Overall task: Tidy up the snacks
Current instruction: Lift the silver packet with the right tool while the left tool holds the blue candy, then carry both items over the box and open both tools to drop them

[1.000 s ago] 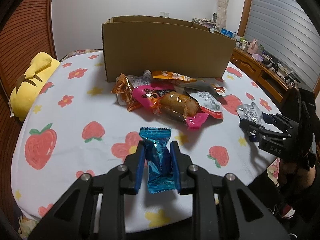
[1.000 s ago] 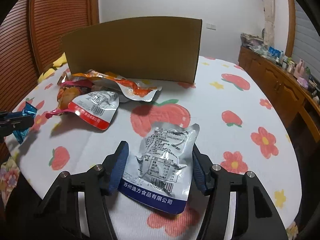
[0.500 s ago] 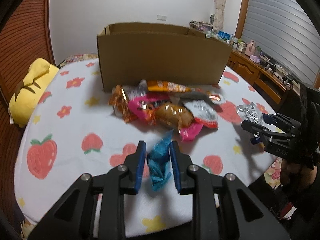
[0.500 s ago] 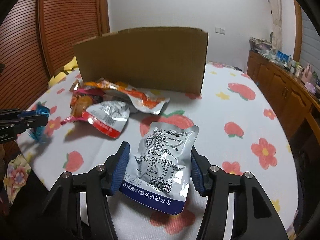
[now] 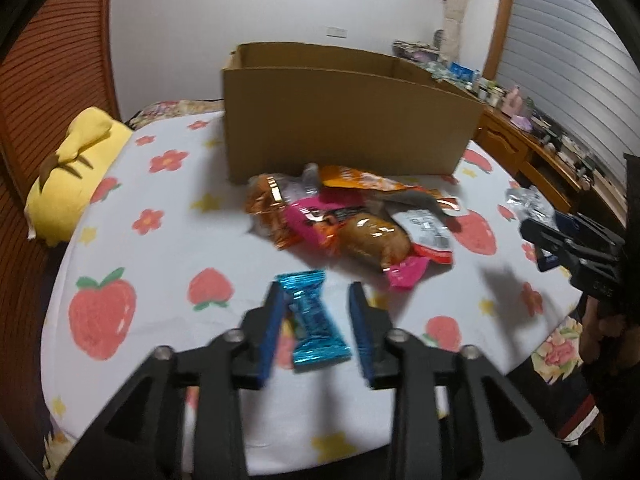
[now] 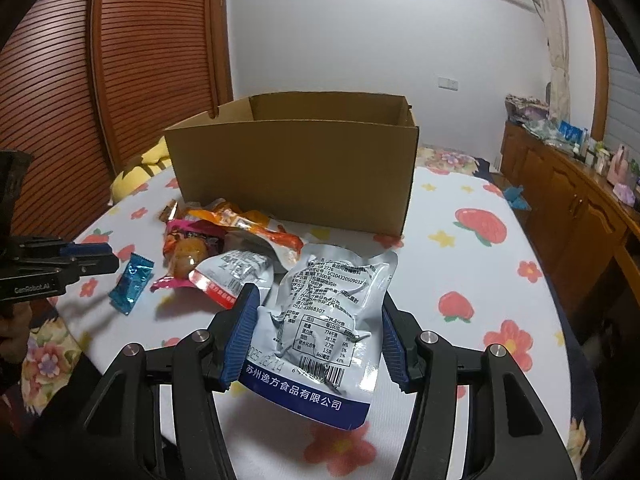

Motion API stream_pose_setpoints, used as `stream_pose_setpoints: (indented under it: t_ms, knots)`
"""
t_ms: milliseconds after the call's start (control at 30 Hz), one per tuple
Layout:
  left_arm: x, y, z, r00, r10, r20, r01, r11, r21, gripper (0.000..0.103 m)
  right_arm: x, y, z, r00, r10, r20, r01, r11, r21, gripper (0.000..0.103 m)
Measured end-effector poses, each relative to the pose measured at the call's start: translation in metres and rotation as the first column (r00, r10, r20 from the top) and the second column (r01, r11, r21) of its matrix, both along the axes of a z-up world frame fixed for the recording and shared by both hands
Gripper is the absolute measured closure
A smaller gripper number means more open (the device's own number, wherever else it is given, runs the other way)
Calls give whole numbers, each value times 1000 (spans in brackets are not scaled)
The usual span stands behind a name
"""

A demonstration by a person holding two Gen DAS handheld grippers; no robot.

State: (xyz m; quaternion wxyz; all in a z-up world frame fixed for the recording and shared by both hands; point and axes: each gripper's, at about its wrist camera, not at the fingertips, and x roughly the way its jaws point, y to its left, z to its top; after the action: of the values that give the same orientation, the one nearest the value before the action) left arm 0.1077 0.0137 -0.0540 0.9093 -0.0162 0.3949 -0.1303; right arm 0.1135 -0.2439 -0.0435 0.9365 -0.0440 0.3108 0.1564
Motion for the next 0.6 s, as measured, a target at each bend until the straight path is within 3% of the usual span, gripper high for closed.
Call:
stream_pose_setpoints:
  t_ms: [33,233,333,433,600]
  knots:
    - [2,2,-3,1000,7,-7,-7,1000,7,60,0,1,0,1000,2,-1,-2,1000,4,45]
    - [19,-2,-23,995,5,-97,-8,1000,-30,59,0,5,-1,1000,11,-1,-11,1000,9,45]
    - [21,-14,-33,994,-17,-112,16,1000,-4,59,0,6,-1,1000,12,1,-12,1000,5,45]
    - [18,-27,-36,999,-11,-53,16,994,108,85,3,5,0,1000,13,4,-13,1000,6,45]
    - [19,-18,-23,1000,-4,-25,7,997,80,85,14,4,5,1000,23,14,-23,1000,10,45]
